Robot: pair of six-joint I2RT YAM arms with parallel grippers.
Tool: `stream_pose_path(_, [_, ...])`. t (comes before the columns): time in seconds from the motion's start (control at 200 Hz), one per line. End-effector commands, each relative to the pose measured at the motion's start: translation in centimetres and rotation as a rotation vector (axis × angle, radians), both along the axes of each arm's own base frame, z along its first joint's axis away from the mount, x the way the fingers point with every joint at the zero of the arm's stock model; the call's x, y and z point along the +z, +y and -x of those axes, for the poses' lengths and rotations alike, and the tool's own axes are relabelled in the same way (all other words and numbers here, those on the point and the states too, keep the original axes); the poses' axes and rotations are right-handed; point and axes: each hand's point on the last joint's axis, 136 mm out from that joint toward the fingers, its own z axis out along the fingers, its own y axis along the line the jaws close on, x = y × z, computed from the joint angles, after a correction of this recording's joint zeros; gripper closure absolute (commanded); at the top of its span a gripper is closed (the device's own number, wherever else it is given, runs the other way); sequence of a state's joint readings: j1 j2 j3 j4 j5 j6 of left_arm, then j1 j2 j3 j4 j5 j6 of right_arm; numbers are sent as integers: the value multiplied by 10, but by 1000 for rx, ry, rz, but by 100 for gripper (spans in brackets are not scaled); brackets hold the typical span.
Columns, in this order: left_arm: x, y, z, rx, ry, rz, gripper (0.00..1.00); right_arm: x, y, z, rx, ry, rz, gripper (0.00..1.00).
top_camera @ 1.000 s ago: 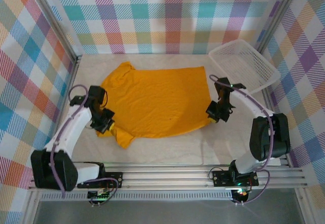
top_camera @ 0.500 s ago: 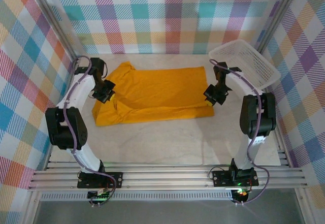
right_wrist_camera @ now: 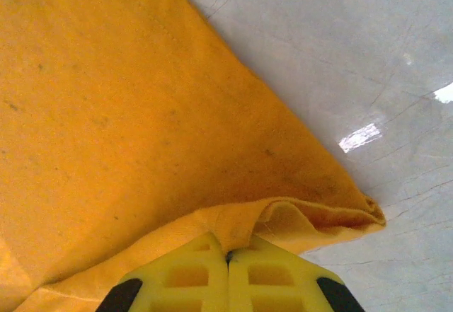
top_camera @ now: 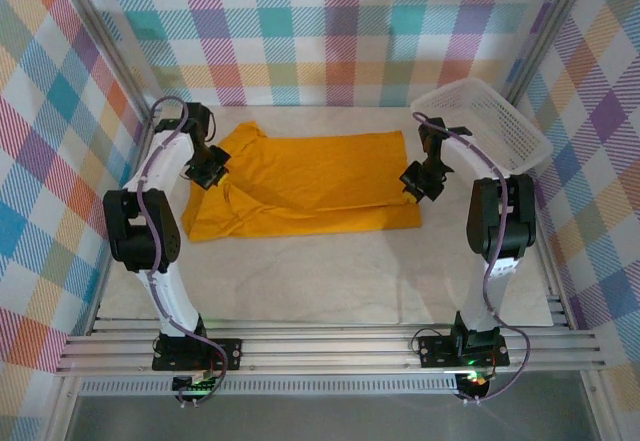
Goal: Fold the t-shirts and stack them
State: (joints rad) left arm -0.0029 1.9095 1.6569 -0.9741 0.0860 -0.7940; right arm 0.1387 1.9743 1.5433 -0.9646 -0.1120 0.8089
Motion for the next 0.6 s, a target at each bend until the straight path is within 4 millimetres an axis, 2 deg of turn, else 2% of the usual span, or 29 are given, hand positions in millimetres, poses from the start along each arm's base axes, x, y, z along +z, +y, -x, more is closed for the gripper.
stream_pose_path(0.0, [6, 17, 7, 14, 38, -71, 100, 6, -12, 1, -52, 7, 50, 100])
stream_pose_path(0.12, [8, 25, 17, 20, 66, -115, 100, 9, -17, 4, -62, -4, 67, 100])
stream_pose_path(0.22, [7, 23, 20, 7, 64, -111, 100, 7, -15, 0, -55, -10, 46, 100])
stream_pose_path(0.34, [0, 19, 12, -8, 52, -86, 100, 2, -8, -5, -43, -6, 14, 100])
stream_pose_path(0.515, [-6, 21, 0, -11, 48, -100, 100, -3, -8, -14, -43, -4, 20, 100])
stream_pose_path(0.595, [-9, 16, -12, -44, 18, -80, 100, -8, -10, -18, -38, 4, 21, 100])
